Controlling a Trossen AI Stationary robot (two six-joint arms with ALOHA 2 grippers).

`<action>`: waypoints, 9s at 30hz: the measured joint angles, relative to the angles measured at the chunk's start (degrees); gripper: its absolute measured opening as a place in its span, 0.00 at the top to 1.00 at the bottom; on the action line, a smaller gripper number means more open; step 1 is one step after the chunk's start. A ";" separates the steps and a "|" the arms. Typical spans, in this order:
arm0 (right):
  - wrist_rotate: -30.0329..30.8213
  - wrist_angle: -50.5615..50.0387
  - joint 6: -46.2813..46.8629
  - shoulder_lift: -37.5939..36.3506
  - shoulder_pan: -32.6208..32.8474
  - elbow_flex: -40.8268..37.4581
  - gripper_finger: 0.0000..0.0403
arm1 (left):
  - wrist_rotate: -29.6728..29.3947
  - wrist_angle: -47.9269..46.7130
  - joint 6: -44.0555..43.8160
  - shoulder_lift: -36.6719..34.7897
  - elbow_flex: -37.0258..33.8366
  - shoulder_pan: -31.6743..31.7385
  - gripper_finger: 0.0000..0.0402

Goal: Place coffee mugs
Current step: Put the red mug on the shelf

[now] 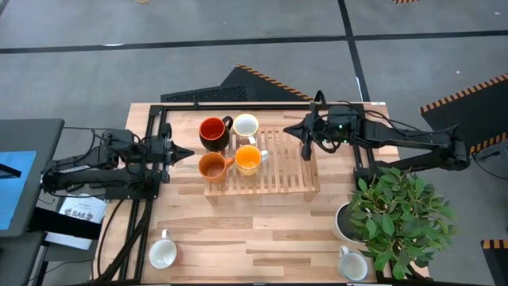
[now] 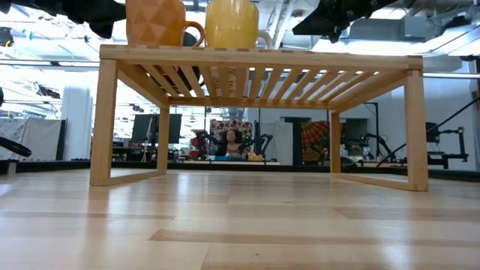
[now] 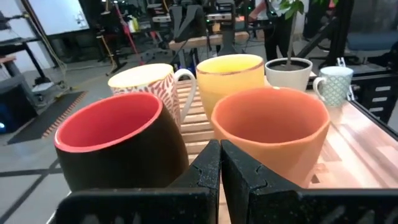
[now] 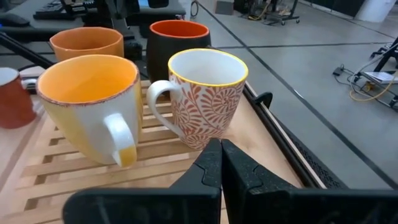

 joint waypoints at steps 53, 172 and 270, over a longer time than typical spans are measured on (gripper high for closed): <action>1.57 -0.85 6.47 0.02 0.13 0.02 0.95 | -5.00 -21.64 -60.78 40.41 19.23 -61.13 0.70; 1.36 1.53 -7.14 0.00 7.30 0.02 0.91 | -7.01 -32.79 13.65 71.19 82.40 7.05 0.99; 19.29 -8.18 6.87 2.19 5.17 0.02 0.59 | 1.18 -29.63 15.01 85.42 81.70 5.46 0.92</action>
